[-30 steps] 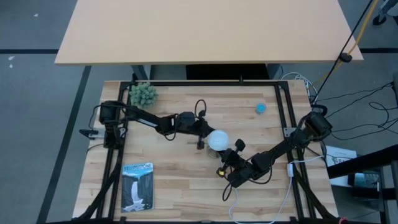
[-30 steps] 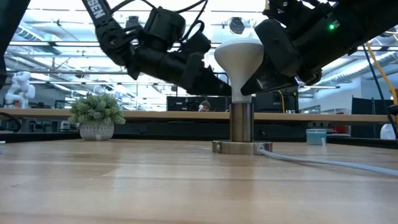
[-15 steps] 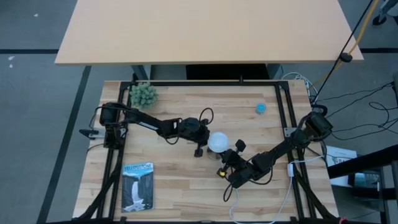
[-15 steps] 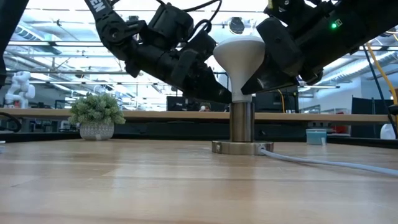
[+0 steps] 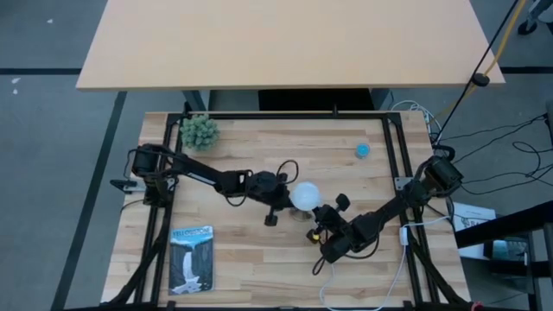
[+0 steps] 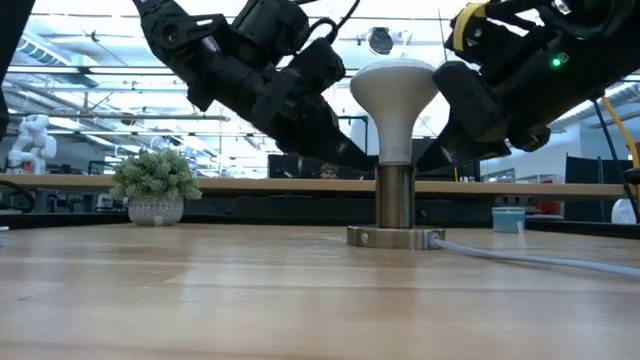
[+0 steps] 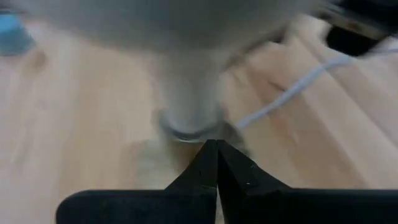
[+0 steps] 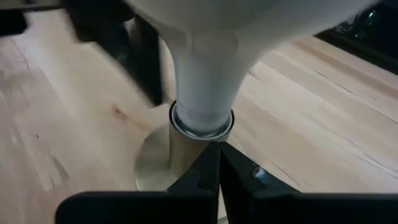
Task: Screw lightbulb
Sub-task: Remove the lightbulb from the lamp
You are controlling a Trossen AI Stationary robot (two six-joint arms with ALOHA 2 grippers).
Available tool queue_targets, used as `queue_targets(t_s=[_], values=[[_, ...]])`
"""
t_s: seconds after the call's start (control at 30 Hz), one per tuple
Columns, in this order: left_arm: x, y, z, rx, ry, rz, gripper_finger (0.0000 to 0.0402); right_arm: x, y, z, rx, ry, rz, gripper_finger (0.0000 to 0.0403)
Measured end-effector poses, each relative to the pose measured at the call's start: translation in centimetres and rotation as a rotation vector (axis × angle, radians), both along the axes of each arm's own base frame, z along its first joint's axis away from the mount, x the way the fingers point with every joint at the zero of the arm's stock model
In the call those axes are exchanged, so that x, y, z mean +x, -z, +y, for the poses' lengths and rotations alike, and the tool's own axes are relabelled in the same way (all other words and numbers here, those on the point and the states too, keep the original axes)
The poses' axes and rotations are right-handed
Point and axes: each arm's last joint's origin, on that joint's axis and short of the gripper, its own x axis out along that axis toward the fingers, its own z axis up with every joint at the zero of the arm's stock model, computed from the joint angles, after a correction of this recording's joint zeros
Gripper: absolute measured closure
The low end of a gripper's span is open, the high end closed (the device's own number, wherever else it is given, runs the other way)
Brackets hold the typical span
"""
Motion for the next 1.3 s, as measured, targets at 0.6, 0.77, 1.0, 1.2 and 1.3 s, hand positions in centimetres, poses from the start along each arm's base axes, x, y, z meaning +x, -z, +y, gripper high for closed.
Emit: queue_targets(t_s=[0.6,0.77,1.0,1.2,1.3], values=[[0.1,-0.2,3.1,0.039,-0.235,-0.028,0.0401,1.6,-0.8,1.0,-0.012,-0.139,-0.035,0.0403],[0.7,-0.7,2.7,0.045,-0.141,-0.128,0.0401,2.1,-0.9,-0.1,-0.019,-0.106,-0.033,0.0403],[0.6,-0.2,1.5,0.023,-0.047,-0.081,0.0401,2.0,-0.8,-0.1,-0.033,-0.111,-0.014,0.0403],[0.6,-0.2,0.0,0.014,0.020,-0.083,0.0401,1.2,-0.7,-0.6,-0.026,-0.036,-0.004,0.0403],[0.5,-0.2,-0.7,0.006,0.053,-0.084,0.0401,0.6,-1.0,-0.7,-0.015,-0.020,0.001,0.0403]])
